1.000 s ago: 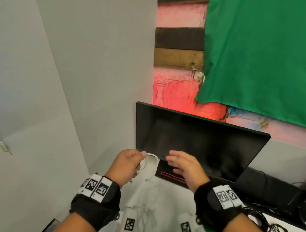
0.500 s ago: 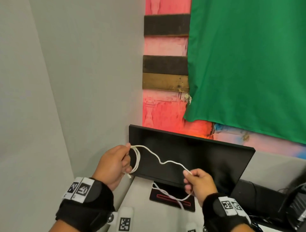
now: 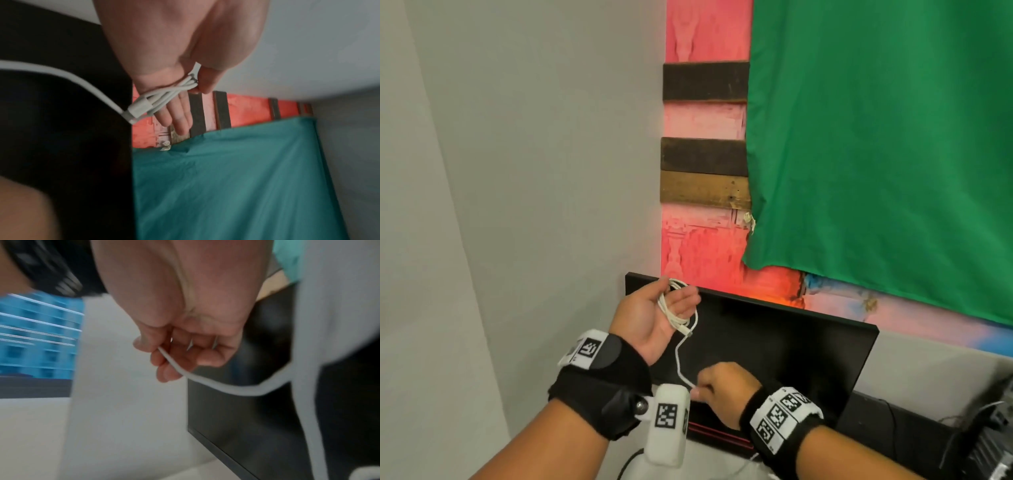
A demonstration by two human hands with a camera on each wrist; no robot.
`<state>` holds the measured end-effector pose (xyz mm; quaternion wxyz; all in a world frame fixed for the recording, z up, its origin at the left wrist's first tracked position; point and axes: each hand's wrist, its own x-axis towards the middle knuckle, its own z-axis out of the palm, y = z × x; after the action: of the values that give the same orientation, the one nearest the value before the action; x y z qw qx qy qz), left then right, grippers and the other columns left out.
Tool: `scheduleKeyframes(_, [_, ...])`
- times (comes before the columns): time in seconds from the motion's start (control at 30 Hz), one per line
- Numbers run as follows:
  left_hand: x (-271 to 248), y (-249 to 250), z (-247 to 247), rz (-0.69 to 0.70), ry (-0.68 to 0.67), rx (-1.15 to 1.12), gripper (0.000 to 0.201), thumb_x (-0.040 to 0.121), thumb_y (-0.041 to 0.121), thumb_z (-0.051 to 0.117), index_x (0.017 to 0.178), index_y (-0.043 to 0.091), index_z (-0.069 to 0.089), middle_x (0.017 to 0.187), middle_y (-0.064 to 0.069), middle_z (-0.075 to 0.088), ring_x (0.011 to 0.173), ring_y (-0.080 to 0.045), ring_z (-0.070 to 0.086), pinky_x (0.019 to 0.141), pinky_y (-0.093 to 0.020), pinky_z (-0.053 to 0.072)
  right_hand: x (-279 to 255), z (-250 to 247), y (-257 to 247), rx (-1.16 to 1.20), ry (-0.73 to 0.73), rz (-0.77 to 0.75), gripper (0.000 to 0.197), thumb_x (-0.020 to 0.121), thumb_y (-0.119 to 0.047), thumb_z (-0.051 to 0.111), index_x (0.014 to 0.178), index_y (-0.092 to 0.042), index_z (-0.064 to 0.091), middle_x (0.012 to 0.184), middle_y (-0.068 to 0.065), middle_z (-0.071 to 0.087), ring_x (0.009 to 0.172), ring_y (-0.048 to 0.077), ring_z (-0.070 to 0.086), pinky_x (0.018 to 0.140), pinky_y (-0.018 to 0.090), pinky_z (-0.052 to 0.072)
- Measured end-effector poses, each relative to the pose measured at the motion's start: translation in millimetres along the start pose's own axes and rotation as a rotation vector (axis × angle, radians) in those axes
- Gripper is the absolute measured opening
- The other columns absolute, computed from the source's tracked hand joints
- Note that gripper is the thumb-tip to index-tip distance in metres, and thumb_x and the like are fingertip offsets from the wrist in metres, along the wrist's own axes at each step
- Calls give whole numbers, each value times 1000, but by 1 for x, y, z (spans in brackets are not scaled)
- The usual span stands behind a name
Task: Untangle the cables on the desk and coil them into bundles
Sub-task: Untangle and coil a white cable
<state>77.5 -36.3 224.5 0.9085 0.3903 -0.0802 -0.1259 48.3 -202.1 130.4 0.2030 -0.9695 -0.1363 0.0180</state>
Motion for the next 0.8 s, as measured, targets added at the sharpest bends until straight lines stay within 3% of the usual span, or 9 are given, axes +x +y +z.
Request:
scheduleKeyframes(0.1, [3, -11, 3, 63, -18, 306, 19, 103, 19, 41, 97, 5, 53, 99, -20, 74, 93, -30, 73, 80, -35, 52, -16, -20, -21, -60, -133, -261, 29, 98, -35, 52, 78, -15, 57, 78, 5, 63, 78, 25, 60, 76, 38, 51])
scheduleKeyframes(0.2, [-6, -21, -4, 80, -65, 807, 15, 101, 19, 48, 95, 9, 58, 86, -8, 75, 79, -23, 71, 76, -35, 52, -26, -50, -35, 69, -51, -376, 19, 101, -36, 50, 84, -28, 52, 82, -5, 59, 77, 15, 55, 75, 32, 48])
scheduleKeyframes(0.27, [-16, -21, -9, 59, -108, 952, 16, 98, 20, 53, 86, 12, 61, 71, -5, 68, 62, -19, 62, 65, -33, 50, -24, -67, -36, 211, 103, -385, 16, 102, -29, 50, 87, -28, 55, 86, -7, 63, 81, 12, 59, 79, 32, 49])
scheduleKeyframes(0.37, [-30, -18, -14, -23, -175, 742, 32, 102, 29, 45, 85, 7, 60, 58, -13, 61, 44, -20, 49, 47, -27, 43, -14, -79, -31, 251, 295, -311, 27, 102, -31, 52, 76, -22, 53, 71, -2, 60, 67, 13, 54, 73, 43, 49])
scheduleKeyframes(0.43, [-37, -18, -18, -39, -220, 682, 34, 102, 31, 45, 84, 6, 60, 49, -8, 50, 43, -18, 40, 50, -30, 40, -6, -84, -26, 169, 345, -272, 28, 100, -38, 55, 76, -24, 51, 67, -5, 57, 65, 16, 54, 69, 42, 49])
scheduleKeyframes(0.53, [-41, -16, -26, -75, -247, 590, 23, 98, 18, 49, 81, 7, 61, 51, -3, 38, 44, -14, 30, 53, -31, 35, 3, -87, -21, 84, 366, -240, 38, 94, -49, 59, 69, -23, 48, 61, -6, 52, 60, 15, 49, 62, 36, 44])
scheduleKeyframes(0.63, [-42, -11, -32, -87, -190, 434, 20, 95, 13, 48, 80, 5, 59, 52, -1, 34, 43, -12, 29, 51, -29, 35, 14, -84, -18, 145, 309, -231, 43, 91, -50, 64, 63, -21, 47, 54, -9, 45, 51, 5, 40, 55, 28, 34])
scheduleKeyframes(0.7, [-42, -8, -33, -65, -151, 335, 15, 90, 15, 52, 81, 5, 58, 51, -1, 34, 40, -11, 30, 48, -28, 37, 19, -80, -16, 306, 197, -215, 39, 95, -43, 62, 67, -17, 52, 49, -10, 48, 43, 3, 44, 50, 24, 37])
scheduleKeyframes(0.8, [-41, -3, -33, -19, -86, 150, 13, 88, 18, 52, 83, 7, 54, 51, 0, 36, 40, -11, 31, 49, -27, 38, 20, -75, -9, 598, 11, -142, 22, 98, -29, 61, 82, -14, 57, 57, -2, 61, 45, 17, 59, 46, 25, 46])
